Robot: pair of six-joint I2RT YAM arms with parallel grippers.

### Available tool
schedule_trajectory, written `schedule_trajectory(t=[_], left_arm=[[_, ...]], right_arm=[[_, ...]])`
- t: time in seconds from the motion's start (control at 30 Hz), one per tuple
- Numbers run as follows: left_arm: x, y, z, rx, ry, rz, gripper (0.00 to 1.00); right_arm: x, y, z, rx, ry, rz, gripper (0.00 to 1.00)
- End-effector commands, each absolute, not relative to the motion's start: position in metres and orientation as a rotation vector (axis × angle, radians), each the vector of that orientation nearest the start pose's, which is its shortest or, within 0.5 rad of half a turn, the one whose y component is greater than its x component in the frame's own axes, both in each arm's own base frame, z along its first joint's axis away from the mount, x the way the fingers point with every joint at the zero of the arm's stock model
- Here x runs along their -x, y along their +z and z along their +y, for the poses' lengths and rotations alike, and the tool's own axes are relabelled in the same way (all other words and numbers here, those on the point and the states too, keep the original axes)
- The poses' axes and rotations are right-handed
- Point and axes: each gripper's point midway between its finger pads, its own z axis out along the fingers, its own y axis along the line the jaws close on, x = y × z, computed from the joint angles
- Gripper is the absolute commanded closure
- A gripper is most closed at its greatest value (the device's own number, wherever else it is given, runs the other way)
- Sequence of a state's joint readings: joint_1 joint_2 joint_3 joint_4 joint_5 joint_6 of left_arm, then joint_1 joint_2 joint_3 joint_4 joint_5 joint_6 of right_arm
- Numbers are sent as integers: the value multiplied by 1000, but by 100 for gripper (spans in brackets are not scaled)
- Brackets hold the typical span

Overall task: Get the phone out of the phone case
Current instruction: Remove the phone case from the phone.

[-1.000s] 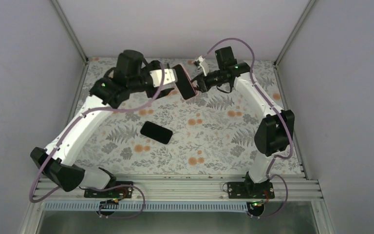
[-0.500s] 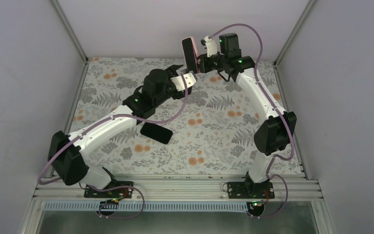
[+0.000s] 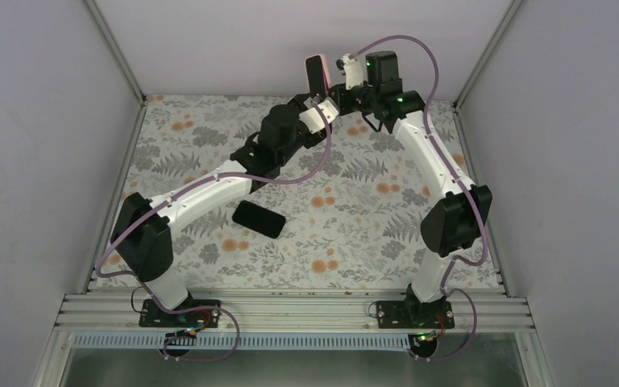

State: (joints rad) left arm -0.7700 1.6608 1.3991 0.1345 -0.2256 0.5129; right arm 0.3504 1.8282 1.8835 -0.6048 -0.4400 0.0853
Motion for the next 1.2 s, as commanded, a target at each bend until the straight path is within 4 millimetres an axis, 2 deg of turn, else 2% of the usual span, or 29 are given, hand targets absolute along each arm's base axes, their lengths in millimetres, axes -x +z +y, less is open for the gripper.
schedule_trajectory(t=[0.0,0.27,0.47,0.67,0.87,1.0,1.17], left_arm=[[-421,359,-339,-754,19,1436,28],[-423,348,-341,-755,5,1480,27],[-422,351,-342,-749,-15,1482,27],[-425,344,-344,-738,-21,1508,27],[-427,338,-351,-728,-50,1545,27],[-428,335,-353,-692,-14,1559,26],[-436,330,-345,-619,32,1589,27]], right_arm=[[-474,364,249,532,754,1946,97],[-473,368,249,526,783,1936,97],[-474,367,251,526,799,1938,97],[-473,367,251,517,806,1939,97],[-474,367,250,504,803,1939,97],[-475,368,250,490,804,1940,97],[-473,368,250,494,808,1938,97]])
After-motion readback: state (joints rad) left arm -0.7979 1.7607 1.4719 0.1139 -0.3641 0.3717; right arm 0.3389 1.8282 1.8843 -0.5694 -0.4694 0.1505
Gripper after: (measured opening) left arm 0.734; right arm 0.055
